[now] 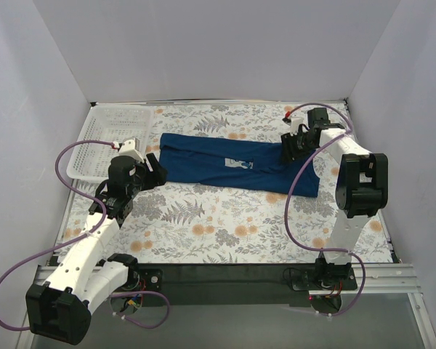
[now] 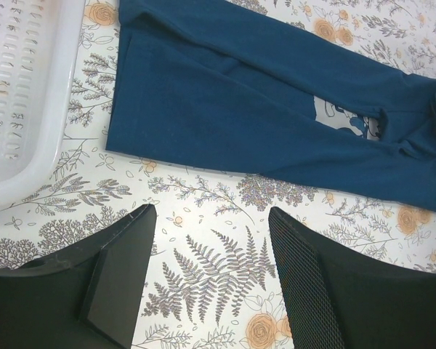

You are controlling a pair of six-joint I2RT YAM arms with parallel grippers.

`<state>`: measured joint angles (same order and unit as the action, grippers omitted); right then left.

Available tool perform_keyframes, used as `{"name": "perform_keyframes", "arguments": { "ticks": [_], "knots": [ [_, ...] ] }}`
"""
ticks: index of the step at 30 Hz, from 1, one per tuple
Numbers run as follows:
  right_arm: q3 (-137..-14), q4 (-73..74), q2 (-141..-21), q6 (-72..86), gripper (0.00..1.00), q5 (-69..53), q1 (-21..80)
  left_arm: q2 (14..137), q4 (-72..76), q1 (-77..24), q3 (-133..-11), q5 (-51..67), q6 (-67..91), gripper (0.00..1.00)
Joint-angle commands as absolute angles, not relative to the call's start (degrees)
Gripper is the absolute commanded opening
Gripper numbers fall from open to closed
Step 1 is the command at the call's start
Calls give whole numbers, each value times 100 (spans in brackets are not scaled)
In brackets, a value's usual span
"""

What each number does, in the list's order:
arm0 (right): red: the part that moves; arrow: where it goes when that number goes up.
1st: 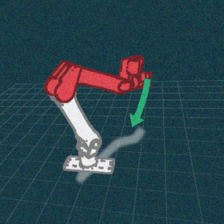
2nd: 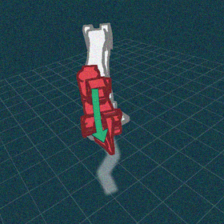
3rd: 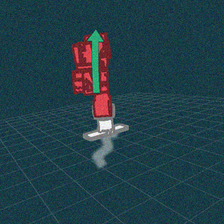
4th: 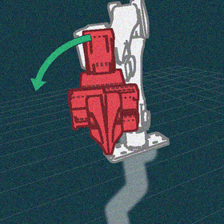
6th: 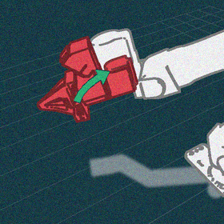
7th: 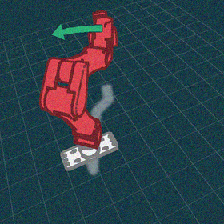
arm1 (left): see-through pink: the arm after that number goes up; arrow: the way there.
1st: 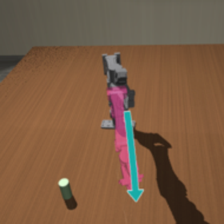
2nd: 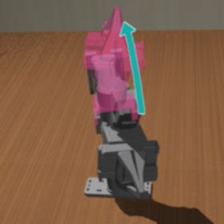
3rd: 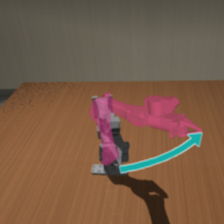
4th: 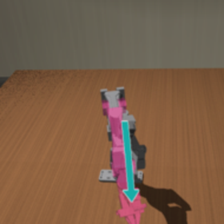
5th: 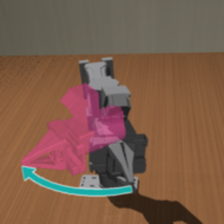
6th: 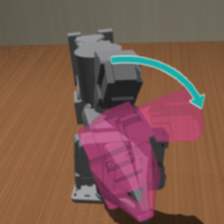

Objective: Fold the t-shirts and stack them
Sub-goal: Fold the tshirt

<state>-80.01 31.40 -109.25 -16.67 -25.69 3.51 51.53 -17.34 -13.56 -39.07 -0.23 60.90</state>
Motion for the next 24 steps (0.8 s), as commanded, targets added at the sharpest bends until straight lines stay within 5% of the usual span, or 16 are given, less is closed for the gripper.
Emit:
{"name": "perform_keyframes", "arguments": {
  "ticks": [1,9,13,18,24],
  "knots": [
    [-7998,3041,-10723,-1564,42,-2180,343,5054,-1643,-1318,-3894,-114,6091,59],
    [-7761,3041,-10415,-1442,41,-2249,352,5071,-1635,-1318,-3894,-123,6100,59],
    [-7690,3146,-10547,-1354,31,-2548,360,5063,-1635,-1318,-3894,-114,6100,59],
    [-8050,3357,-10924,-1169,1,-3162,352,5071,-1626,-1318,-3894,-158,6091,59],
    [-8867,3340,-11372,-555,1,-3814,317,5098,-1626,-1318,-3894,-202,6082,59]
  ]
}}
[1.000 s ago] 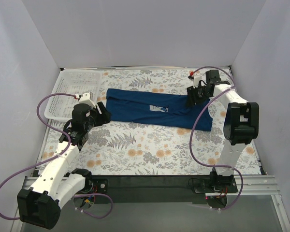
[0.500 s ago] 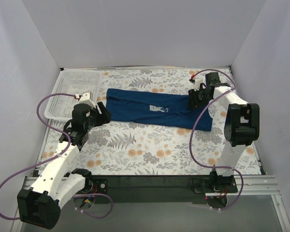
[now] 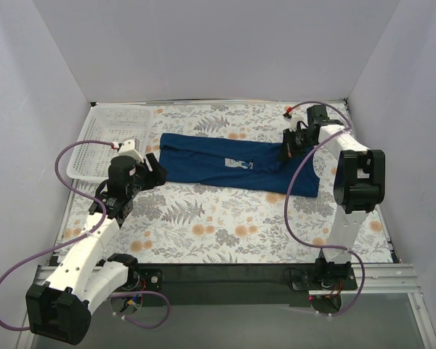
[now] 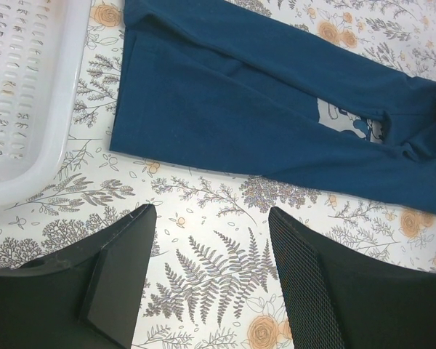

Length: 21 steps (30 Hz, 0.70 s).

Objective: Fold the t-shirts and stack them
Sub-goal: Fold the tshirt

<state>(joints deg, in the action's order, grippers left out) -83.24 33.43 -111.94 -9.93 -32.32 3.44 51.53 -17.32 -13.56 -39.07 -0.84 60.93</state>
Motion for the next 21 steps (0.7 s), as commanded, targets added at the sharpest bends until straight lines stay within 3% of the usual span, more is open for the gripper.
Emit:
{"name": "perform_keyframes", "arguments": {
  "ticks": [1,4,5,8,10,11,16,21],
  "knots": [
    [-8946,3322,-11443,-441,4,-3841,282,5106,-1626,-1318,-3885,-202,6091,59],
    [-9228,3139,-11768,191,12,-4235,63,5150,-1626,-1318,-3885,-202,6082,59],
    [-9263,3094,-11838,289,23,-4306,62,5150,-1626,-1318,-3885,-193,6091,59],
    [-9132,2709,-12006,641,41,-4911,-403,5177,-1626,-1318,-3885,-211,6091,59],
    [-8809,2401,-12024,940,44,-5439,-701,5194,-1626,-1318,-3893,-211,6091,59],
    [-8711,2243,-12015,1027,51,-5580,-781,5229,-1617,-1318,-3894,-202,6100,59],
    [-8622,2136,-11813,251,51,-6100,-967,5256,-1626,-1318,-3894,-202,6100,59],
    [-8684,2847,-11172,-1607,48,-4732,-642,5265,-1608,-1318,-3885,-132,6056,59]
  ]
}}
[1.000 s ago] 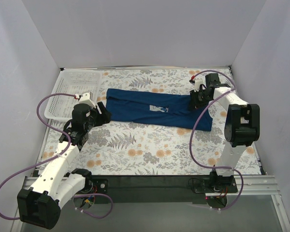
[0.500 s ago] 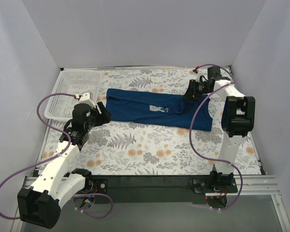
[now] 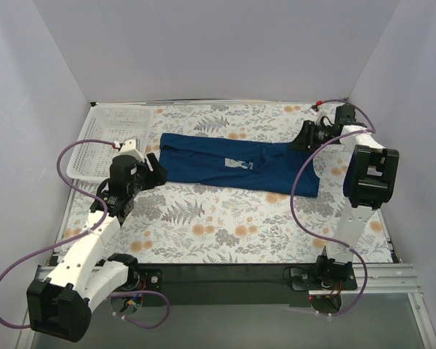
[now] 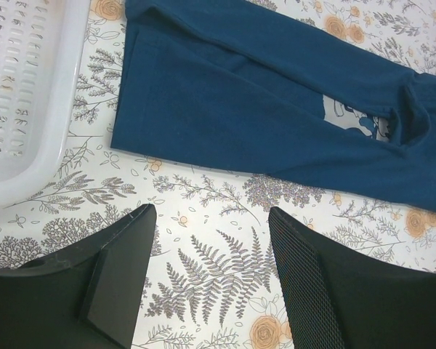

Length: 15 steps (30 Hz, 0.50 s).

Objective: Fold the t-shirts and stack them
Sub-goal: Fold the tshirt

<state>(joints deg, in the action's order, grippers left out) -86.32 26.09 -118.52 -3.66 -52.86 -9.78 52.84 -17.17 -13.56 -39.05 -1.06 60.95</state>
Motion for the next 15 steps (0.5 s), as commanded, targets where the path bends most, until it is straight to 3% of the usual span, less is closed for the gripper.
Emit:
{"name": "perform_keyframes", "arguments": {
  "ticks": [1,6,15],
  "knots": [
    [-8666,2830,-11127,-1687,48,-4441,-589,5273,-1591,-1318,-3876,-97,6038,59],
    [-8886,2716,-11302,-1547,48,-2700,-598,5466,-1600,-1318,-3885,-26,6021,59],
    [-8974,2427,-11549,-1503,44,-1846,-667,5546,-1644,-1318,-3894,-9,6038,59]
  ]
}}
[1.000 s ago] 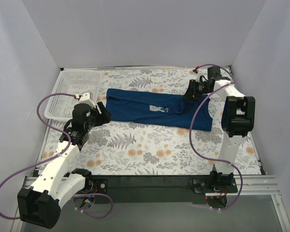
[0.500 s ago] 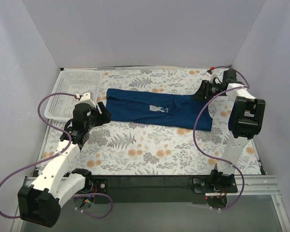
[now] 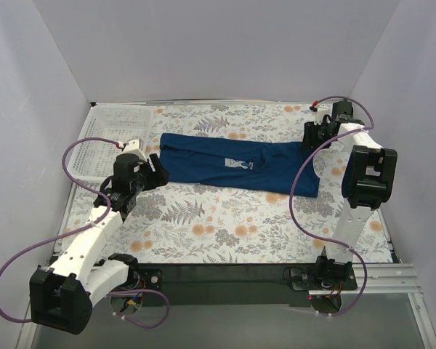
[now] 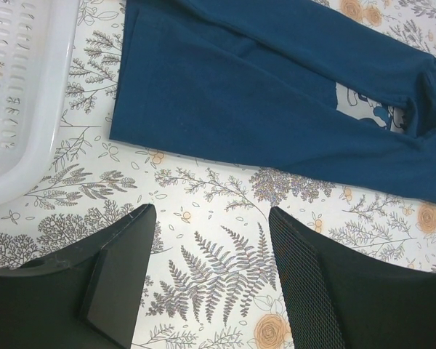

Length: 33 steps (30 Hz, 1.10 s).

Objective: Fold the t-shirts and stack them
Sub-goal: Fold the tshirt

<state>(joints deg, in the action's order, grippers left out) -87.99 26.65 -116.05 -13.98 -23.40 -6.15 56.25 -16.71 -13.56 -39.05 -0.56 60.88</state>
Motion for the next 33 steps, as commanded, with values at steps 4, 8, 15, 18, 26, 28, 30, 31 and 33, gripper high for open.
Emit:
{"name": "perform_keyframes", "arguments": {
  "ticks": [4,8,15,18,26,28,30,31,33],
  "knots": [
    [-8842,2329,-11452,-1380,50,-1811,-800,5642,-1635,-1318,-3902,165,6064,59],
    [-9069,2329,-11828,-1275,51,-1828,-826,5730,-1652,-1318,-3920,202,6073,59],
    [-9676,2373,-12506,-1046,48,-1925,-826,5739,-1670,-1318,-3894,150,6082,59],
    [-9738,2426,-12612,-1055,42,-1986,-826,5792,-1661,-1318,-3902,158,6073,59],
    [-11176,2470,-13313,-1125,1,-1557,-835,5897,-1652,-1318,-3902,193,6082,59],
    [-11774,2513,-13621,-1081,1,-1442,-844,5985,-1652,-1318,-3902,237,6082,59],
    [-12724,2557,-14105,-993,1,-1293,-826,6116,-1644,-1318,-3920,263,6065,59],
    [-13005,2549,-14237,-967,1,-1240,-817,6178,-1644,-1318,-3929,281,6064,59],
    [-13359,2462,-14458,-984,10,-1134,-765,6284,-1635,-1318,-3955,325,6056,59]
  ]
}}
